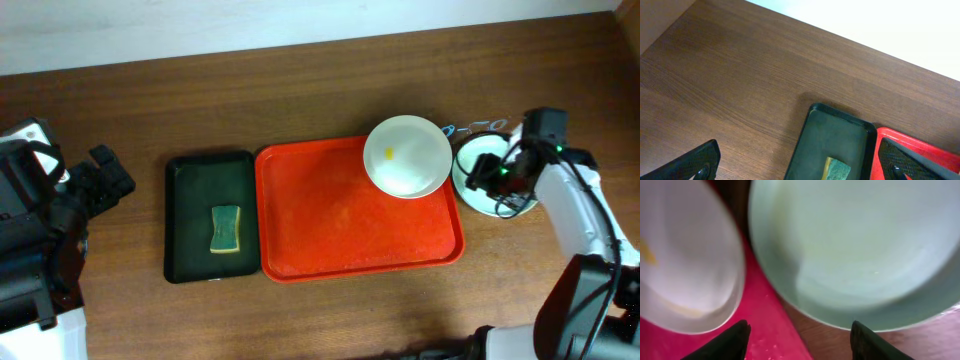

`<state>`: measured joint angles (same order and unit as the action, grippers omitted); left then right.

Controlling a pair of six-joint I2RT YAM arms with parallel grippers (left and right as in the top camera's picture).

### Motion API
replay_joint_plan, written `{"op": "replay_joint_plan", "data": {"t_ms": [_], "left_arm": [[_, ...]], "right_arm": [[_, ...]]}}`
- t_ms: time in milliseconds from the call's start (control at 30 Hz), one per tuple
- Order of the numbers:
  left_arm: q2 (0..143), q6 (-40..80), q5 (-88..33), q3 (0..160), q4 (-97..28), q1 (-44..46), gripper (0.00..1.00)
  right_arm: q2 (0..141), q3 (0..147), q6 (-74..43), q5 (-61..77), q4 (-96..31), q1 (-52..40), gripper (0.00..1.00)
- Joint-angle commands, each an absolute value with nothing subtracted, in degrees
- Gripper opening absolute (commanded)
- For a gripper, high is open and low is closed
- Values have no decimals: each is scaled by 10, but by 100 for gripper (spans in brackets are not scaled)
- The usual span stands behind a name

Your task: Clean dirty plates on tray and stack at the side

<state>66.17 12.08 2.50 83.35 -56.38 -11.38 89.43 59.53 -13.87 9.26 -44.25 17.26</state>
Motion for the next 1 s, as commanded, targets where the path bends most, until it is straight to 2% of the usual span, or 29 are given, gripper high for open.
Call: {"op": "replay_joint_plan", "data": {"t_ms": [0, 367, 600, 667, 800, 967], "left_arm": [[660, 128, 23, 837, -563, -115, 99], [660, 128, 23, 837, -563, -115, 99], [660, 128, 23, 837, -563, -115, 99], [660, 128, 23, 837, -563, -115, 99], [660, 128, 23, 837, -563, -115, 99], [660, 128, 23, 837, -563, -115, 99]], "right_arm": [[895, 590, -132, 83, -440, 133, 66], [895, 590, -133, 83, -453, 46, 67], [895, 590, -139, 83, -495, -23, 83], [895, 590, -140, 84, -509, -47, 98], [895, 590, -140, 85, -518, -98, 99], [895, 590, -140, 88, -521, -116, 98]]}}
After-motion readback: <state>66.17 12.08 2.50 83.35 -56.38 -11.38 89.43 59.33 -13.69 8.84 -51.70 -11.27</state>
